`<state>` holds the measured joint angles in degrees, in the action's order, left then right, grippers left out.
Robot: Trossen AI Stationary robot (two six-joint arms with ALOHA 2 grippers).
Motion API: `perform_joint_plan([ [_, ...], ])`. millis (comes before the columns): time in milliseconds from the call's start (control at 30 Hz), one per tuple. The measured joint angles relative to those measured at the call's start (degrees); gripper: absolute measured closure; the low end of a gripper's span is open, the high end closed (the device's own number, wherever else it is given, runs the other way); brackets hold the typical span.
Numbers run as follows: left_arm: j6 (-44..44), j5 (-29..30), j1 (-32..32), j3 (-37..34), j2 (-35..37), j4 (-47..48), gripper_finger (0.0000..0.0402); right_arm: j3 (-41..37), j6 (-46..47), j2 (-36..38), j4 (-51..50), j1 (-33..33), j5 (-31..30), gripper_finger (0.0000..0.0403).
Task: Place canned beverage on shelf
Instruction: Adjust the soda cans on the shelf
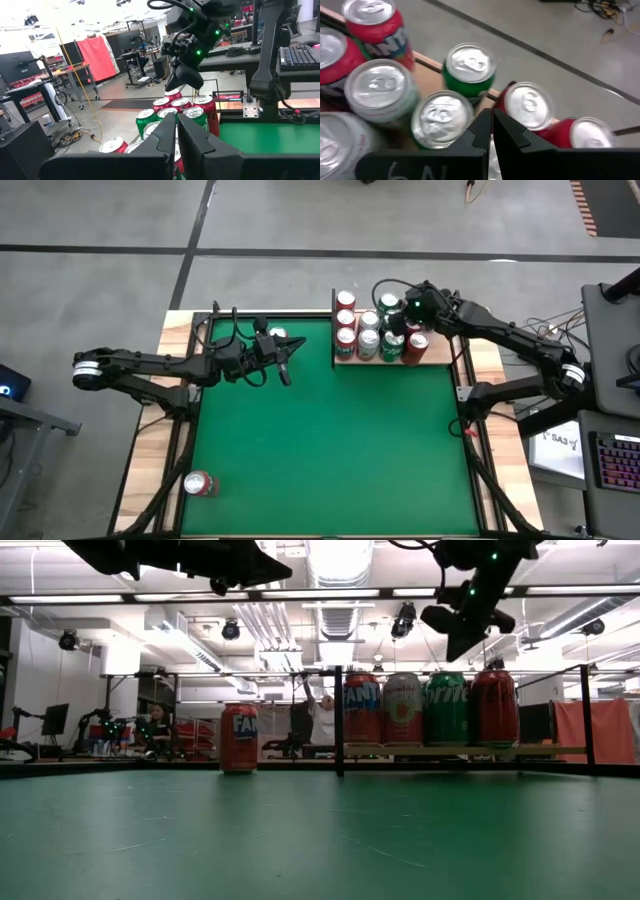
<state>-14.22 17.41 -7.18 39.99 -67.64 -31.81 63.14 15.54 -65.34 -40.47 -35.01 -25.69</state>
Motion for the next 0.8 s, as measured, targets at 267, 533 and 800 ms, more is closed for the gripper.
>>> perform_joint_plan([
  [267, 1.9, 0.0, 0.0, 0.0, 0.0, 0.0, 0.0400, 2.4, -0.3, 0.4, -3.7, -1.0, 0.0, 0.0394],
  [533, 3.5, 0.0, 0.0, 0.0, 0.0, 0.1, 0.0400, 0.3, 1.6, -1.4, -1.6, -7.7, -1.5, 0.0394],
  [800, 4.5, 0.0, 0.1, 0.0, 0.0, 0.2, 0.0400, -0.9, 0.7, -5.4, 4.5, -12.8, 3.4, 0.0394],
])
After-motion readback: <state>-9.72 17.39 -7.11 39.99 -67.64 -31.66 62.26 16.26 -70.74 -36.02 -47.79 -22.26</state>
